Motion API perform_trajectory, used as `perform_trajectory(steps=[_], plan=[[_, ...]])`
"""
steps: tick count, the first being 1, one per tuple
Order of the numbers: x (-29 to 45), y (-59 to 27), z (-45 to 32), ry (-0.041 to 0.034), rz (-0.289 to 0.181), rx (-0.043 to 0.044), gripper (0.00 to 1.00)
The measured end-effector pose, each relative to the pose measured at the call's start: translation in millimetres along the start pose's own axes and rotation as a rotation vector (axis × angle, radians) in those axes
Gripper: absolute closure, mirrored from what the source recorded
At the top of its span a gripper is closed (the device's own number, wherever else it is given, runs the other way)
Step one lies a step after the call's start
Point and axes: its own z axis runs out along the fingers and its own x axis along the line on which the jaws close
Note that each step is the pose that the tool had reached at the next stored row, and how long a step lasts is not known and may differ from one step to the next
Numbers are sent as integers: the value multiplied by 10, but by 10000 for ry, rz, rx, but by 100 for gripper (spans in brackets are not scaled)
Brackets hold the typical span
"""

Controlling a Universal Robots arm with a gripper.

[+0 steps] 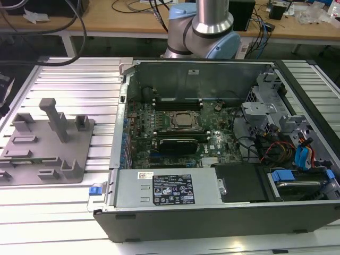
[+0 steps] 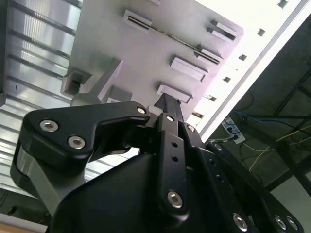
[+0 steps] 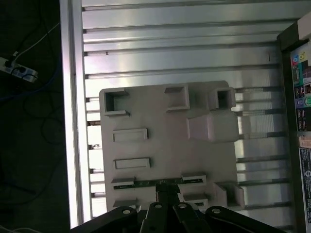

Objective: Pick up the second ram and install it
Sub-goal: 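Reach for the second ram, then pick up the second ram and move it above second insertion slot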

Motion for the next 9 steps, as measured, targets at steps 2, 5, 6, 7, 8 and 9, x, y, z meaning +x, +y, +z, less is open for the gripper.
perform_trajectory(steps=[2,5,6,7,8,9], plan=[[1,-2,8,11,2,3,92],[0,-3,12,9,0,1,92],[0,-3,12,9,0,1,92],[0,-3,12,9,-1,1,92],[0,-3,13,8,-1,1,92],[0,-3,13,9,0,1,92]])
